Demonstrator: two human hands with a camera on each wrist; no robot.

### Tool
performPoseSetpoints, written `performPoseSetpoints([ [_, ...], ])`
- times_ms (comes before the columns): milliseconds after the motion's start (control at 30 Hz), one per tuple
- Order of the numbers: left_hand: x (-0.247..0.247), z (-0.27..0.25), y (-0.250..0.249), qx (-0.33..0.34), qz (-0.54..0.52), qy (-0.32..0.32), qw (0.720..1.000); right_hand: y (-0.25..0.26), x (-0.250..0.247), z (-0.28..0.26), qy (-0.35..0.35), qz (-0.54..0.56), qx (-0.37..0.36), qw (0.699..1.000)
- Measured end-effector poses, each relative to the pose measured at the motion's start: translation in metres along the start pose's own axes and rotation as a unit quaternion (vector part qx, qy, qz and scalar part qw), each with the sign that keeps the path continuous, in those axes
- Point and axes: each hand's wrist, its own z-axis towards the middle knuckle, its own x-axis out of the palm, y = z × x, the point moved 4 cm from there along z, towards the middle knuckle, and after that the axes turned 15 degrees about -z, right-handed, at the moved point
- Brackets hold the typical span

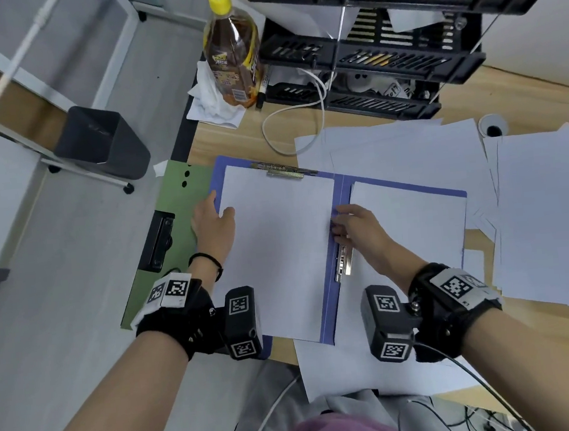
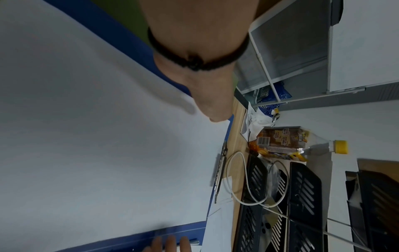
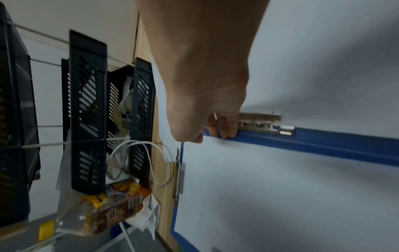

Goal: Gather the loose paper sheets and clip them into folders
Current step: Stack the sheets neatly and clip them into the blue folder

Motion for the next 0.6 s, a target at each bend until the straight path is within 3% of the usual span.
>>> performPoseSetpoints([
  [100,0.009,0.004,-0.011,0.042,-0.043,-0.026,0.998,-0.004,-0.029,-0.001,-0.014,0.012,0.020,1.000],
  [200,0.039,0.006,-0.022,0.004,-0.114,0.083,0.990,-0.012,-0.045,0.004,-0.014,0.002,0.057,0.998],
  [333,0.083,-0.001,-0.045,-0.001,-0.024,0.216,0.976,-0.012,-0.042,0.017,0.018,0.015,0.098,0.995],
  [600,0.126,0.006,-0.063,-0.067,0.044,0.285,0.955,-0.018,-0.039,0.038,-0.023,0.048,0.114,0.992],
])
